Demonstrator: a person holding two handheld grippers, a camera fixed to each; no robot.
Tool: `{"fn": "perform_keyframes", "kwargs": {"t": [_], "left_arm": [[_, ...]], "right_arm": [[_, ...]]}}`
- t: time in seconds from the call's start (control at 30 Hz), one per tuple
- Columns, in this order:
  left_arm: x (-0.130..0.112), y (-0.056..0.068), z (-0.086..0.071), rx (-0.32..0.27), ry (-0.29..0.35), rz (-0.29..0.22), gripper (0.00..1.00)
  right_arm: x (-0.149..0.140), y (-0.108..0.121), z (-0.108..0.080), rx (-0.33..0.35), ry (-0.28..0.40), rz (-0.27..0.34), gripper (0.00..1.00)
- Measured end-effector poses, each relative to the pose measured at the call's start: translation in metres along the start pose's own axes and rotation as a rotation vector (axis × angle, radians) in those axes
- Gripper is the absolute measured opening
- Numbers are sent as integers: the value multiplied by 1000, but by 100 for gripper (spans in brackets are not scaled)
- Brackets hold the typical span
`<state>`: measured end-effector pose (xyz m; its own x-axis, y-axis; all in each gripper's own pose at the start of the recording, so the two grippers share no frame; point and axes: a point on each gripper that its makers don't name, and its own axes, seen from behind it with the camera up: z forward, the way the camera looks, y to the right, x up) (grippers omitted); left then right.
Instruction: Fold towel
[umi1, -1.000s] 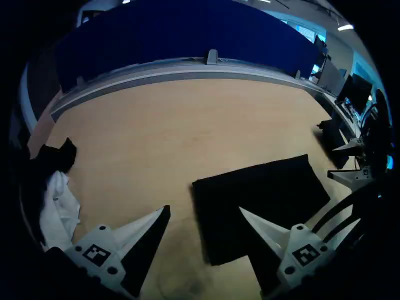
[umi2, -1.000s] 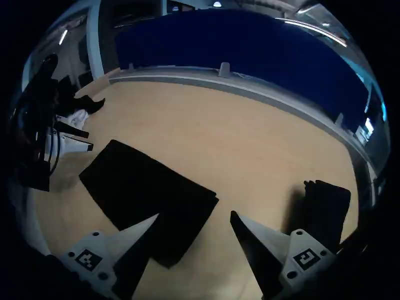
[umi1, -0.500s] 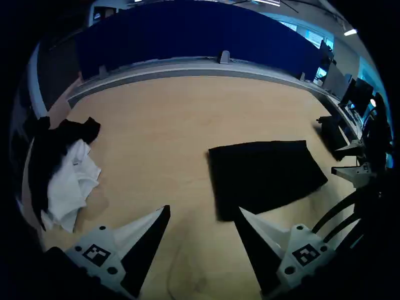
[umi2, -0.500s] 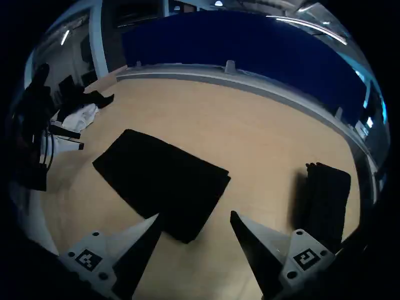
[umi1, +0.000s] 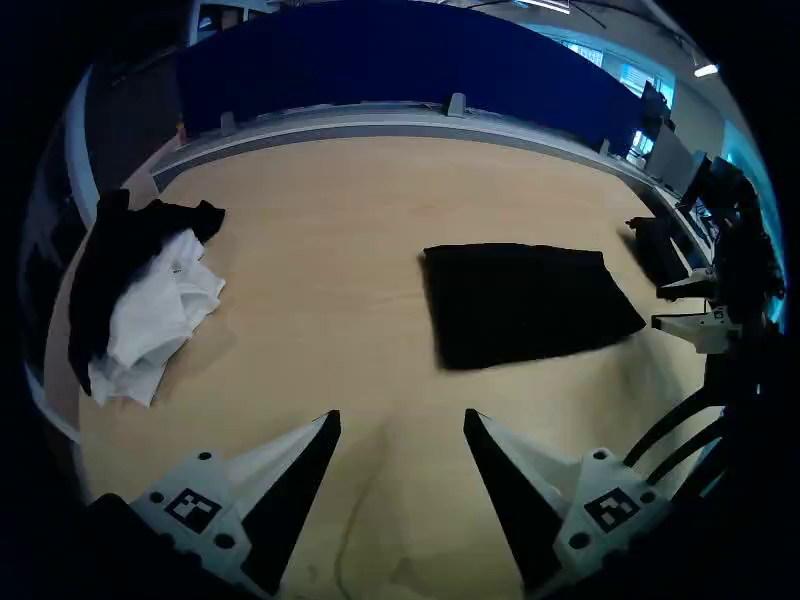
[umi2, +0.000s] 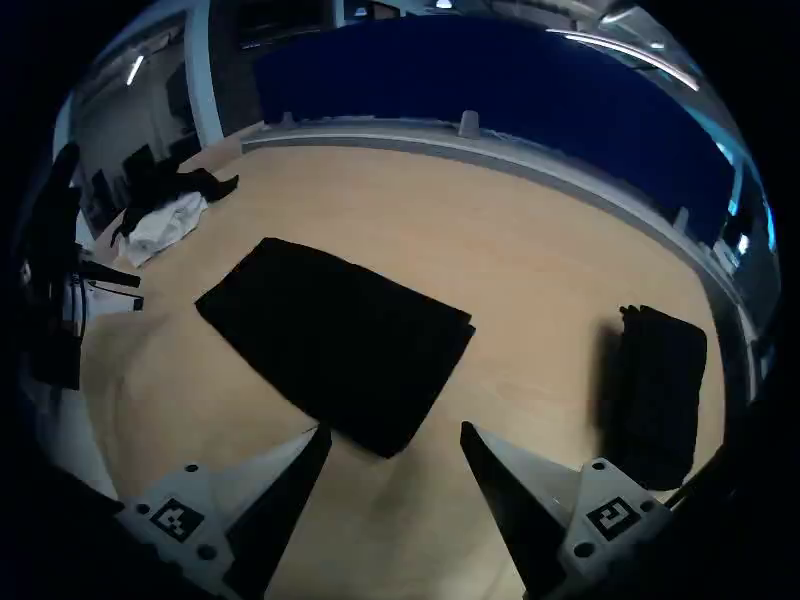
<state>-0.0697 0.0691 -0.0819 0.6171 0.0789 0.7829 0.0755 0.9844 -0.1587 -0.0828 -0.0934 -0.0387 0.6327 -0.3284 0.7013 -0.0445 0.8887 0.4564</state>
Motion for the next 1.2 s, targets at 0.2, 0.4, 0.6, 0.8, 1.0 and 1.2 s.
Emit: {"fn": "perform_keyframes", "kwargs": {"t": [0.2,0.4,0.6,0.8,1.0,1.2], "left_arm": [[-1,-1,-6,1,6,2,91],[-5,2,-11,-4,5,7,92],[-12,3,-16,-2,0,11,91],[-15,3,-20,-4,1,6,92],[-15,4,-20,-5,2,3,91],[-13,5,-21,-7,4,4,91]], "right_arm": [[-12,-2,9,14,-27,-22,94],[-26,-3,19,26,-60,-28,74],[-33,-6,23,39,-85,-20,33],[-33,-7,22,46,-89,-19,23],[-31,-7,20,40,-88,-53,11],[-30,-8,18,44,-82,-69,6]]}}
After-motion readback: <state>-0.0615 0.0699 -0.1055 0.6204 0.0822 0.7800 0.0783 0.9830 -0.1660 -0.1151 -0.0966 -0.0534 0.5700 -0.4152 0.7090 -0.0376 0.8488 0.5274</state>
